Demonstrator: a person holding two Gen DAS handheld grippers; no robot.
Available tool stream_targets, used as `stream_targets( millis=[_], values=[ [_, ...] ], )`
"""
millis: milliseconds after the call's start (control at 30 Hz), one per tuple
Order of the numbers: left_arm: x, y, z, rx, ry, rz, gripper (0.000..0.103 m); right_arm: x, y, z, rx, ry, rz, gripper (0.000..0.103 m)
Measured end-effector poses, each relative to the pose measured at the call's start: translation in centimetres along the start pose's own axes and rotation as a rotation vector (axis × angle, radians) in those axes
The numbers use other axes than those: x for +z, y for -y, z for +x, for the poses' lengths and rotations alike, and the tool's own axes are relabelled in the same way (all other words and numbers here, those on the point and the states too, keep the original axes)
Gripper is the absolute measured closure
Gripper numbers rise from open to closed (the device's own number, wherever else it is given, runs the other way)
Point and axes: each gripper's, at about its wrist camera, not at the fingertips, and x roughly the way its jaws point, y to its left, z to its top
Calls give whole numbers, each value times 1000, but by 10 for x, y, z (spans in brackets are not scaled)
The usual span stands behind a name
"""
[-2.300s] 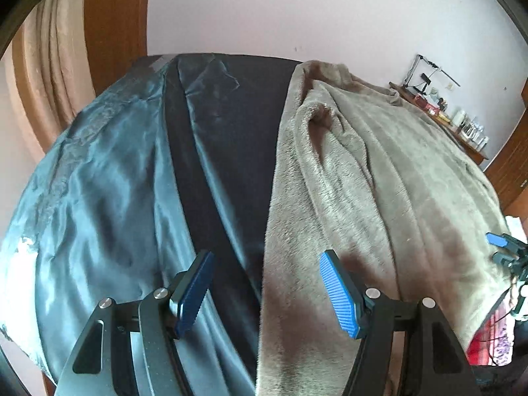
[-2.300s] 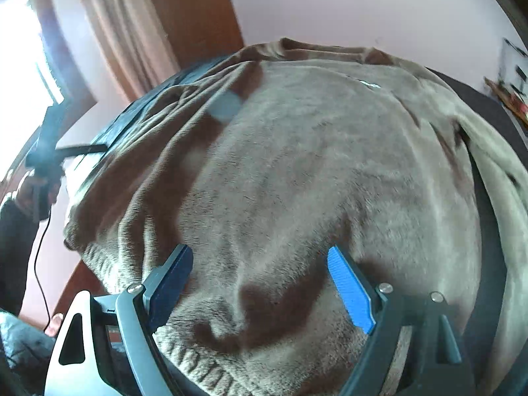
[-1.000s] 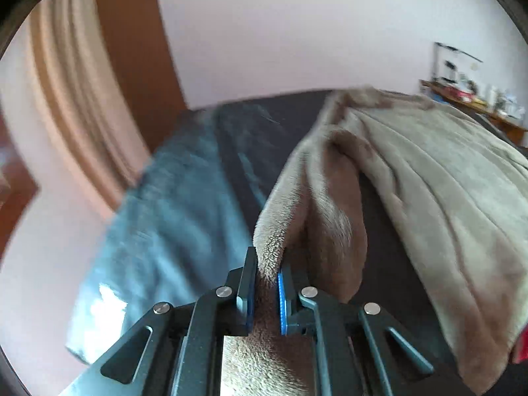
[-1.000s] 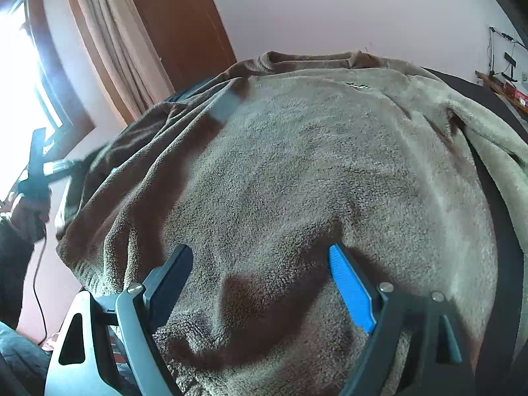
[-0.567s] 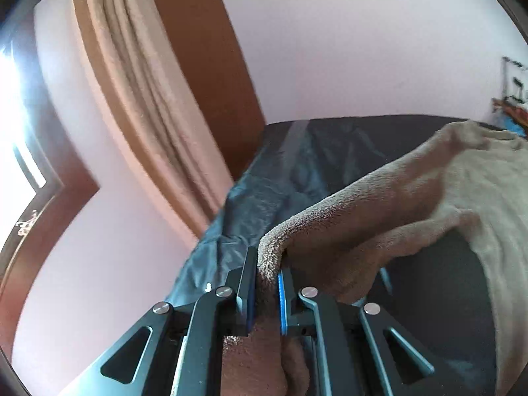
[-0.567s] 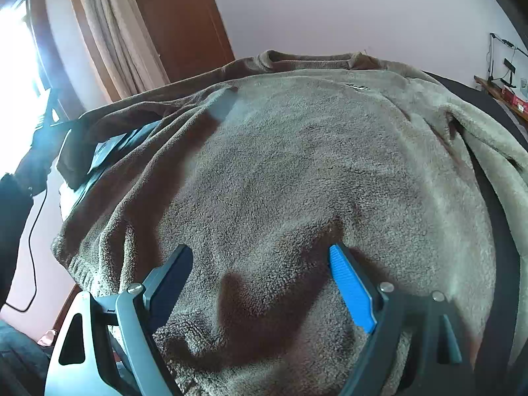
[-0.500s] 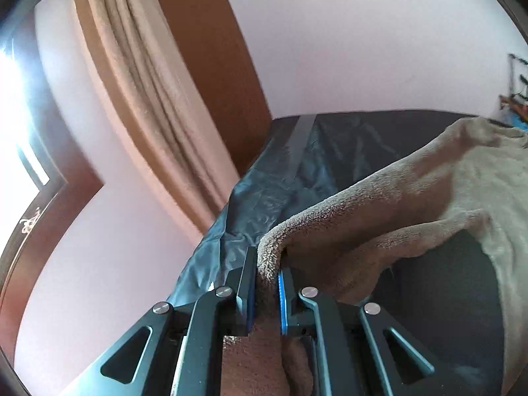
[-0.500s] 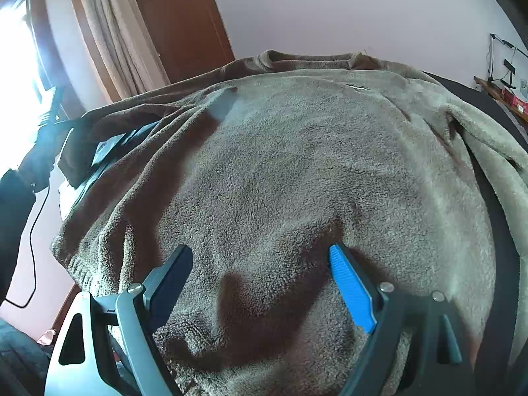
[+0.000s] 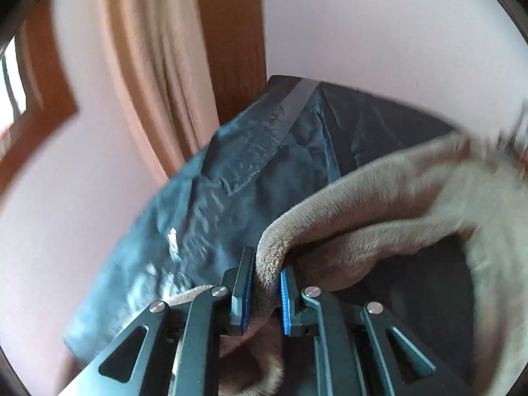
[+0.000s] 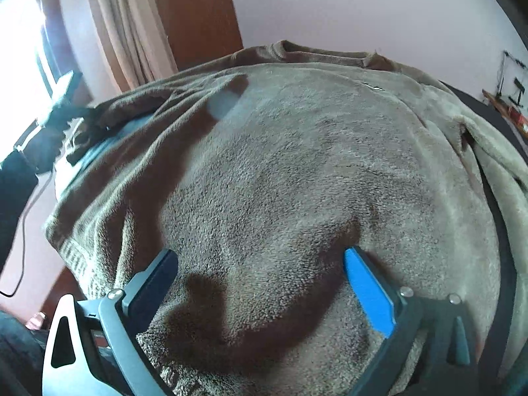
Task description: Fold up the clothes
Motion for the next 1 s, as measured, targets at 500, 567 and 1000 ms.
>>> stream_targets(
  millis=[500,567,1000],
  values=[
    [-11,-4,-25,-145,-49,-98,85,0,1,0,14,6,10,1],
    [-10,-16,-25,-201,-57,-178,84,0,2,0,16,8,13,1],
    [-76,60,-75,-63,40,282,83,1,1,2,17,12,14,1]
  ],
)
